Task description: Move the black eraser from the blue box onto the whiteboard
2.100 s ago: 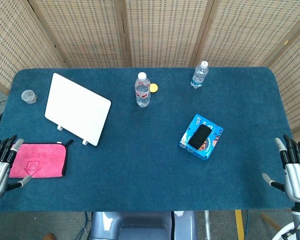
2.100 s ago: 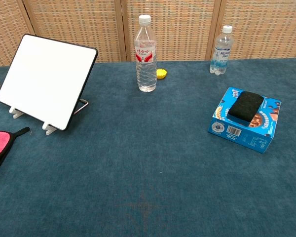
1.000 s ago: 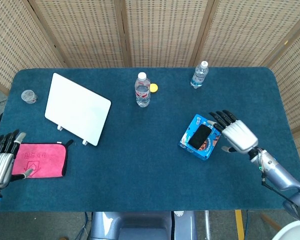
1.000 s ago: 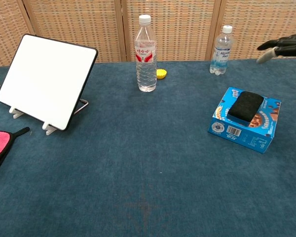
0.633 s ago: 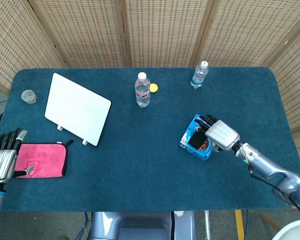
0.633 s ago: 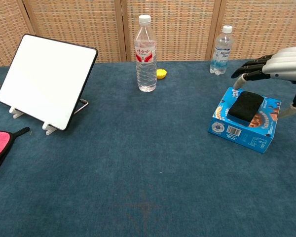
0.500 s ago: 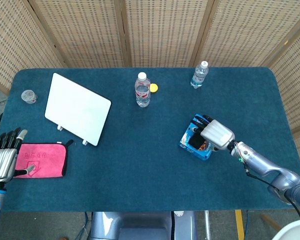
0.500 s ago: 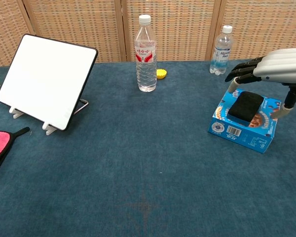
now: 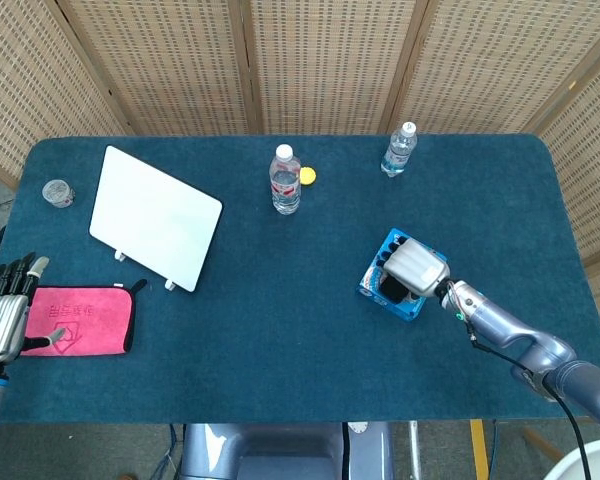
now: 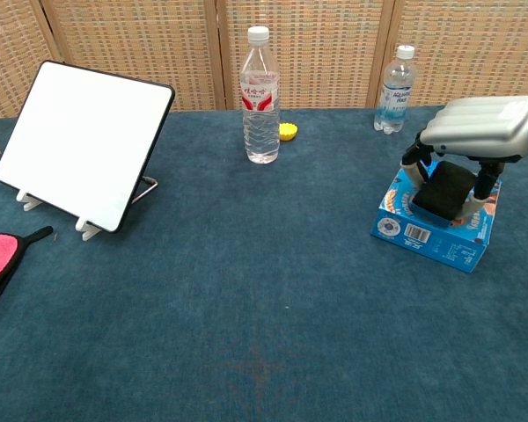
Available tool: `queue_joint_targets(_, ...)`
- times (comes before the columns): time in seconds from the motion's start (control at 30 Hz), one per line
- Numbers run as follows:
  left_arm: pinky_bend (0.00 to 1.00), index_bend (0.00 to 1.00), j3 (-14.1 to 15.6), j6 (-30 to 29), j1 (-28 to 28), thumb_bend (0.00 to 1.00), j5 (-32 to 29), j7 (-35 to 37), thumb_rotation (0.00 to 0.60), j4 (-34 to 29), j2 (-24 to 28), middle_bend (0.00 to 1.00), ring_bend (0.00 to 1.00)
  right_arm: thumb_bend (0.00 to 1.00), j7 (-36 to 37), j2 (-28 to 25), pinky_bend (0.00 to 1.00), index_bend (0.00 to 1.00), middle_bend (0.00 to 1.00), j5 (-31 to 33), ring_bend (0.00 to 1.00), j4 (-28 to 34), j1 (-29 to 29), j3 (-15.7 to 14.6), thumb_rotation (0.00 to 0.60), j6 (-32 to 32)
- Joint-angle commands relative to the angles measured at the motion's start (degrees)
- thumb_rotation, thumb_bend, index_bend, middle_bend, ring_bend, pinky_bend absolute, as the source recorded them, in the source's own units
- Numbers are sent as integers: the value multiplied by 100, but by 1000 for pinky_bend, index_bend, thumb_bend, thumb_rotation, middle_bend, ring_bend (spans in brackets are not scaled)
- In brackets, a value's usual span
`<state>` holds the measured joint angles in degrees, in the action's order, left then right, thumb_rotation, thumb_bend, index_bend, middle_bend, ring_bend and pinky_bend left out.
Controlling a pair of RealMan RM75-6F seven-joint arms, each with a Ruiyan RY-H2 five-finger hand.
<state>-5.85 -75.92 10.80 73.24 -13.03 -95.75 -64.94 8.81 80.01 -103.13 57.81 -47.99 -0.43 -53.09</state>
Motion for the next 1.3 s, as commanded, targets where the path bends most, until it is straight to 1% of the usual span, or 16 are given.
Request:
queue_joint_targets(0.03,0,0,1,14,10,0,-15,3,600,2,2,0,0,348,170,-71,434,606,569,-21,457,248,-36,80,600,-414)
queue_joint_targets(0.13,0,0,0,47,29,0,-42,-1,600,5,-1,0,0,392,137,-248,434,608,571,-31,456,659,-115,130,600,-495)
queue_joint_targets(0.2,0,0,4,69,43,0,-62,-17,600,8,-5,0,0,410,34,-394,434,608,571,-1,457,1081,-225,189,600,-400)
queue_joint_targets(0.3,0,0,14,116,71,0,-82,-38,600,-4,-5,0,0,427,-392,-539,434,608,571,162,457,1947,-566,319,600,222)
queue_joint_targets(0.33,0,0,15,114,73,0,-83,-36,600,-8,0,0,0,435,-568,-522,434,608,571,225,456,2144,-673,364,600,433)
queue_joint_targets(0.4,0,0,13,90,66,0,-81,-14,600,-18,11,0,0,440,-1001,-397,434,608,571,398,456,2456,-862,474,600,828)
queue_joint_targets(0.47,0,0,11,63,55,0,-77,18,600,-21,27,0,0,440,-1446,-188,434,608,571,608,456,2637,-1014,590,600,1154)
queue_joint_targets(0.63,0,0,23,62,47,0,-80,81,600,-4,48,0,0,459,-2505,503,434,608,571,1122,457,2667,-1324,865,600,1666)
queue_joint_targets(0.77,0,0,28,75,44,0,-87,154,600,11,77,0,0,466,-3355,984,434,608,571,1356,457,2579,-1565,931,600,1926)
queue_joint_targets(0.9,0,0,32,114,51,0,-115,205,600,29,97,0,0,466,-3785,1267,434,608,570,1469,457,2545,-1708,938,600,1992)
queue_joint_targets(1.1,0,0,25,146,64,0,-140,272,600,39,124,0,0,461,-4016,1710,434,608,561,1444,457,2242,-1893,948,600,1883)
queue_joint_targets(1.17,0,0,29,157,70,0,-142,273,600,41,125,0,0,368,-4076,1795,434,578,503,1425,426,2134,-1938,941,600,1851)
queue_joint_targets(1.2,0,0,37,165,72,0,-137,278,600,38,128,0,0,231,-4191,1838,434,503,424,1433,369,2041,-1951,941,600,1821)
queue_joint_targets(1.23,0,0,42,167,72,0,-132,282,600,37,130,0,0,102,-4280,1854,423,381,310,1479,278,1997,-1955,943,600,1829)
queue_joint_targets(1.27,0,0,47,167,72,0,-125,283,600,39,131,0,0,39,-4347,1855,403,286,220,1544,208,1988,-1955,946,600,1853)
queue_joint_targets(1.3,0,0,51,168,73,0,-119,284,600,39,133,0,0,0,-4374,1849,357,153,105,1599,108,2000,-1951,949,600,1873)
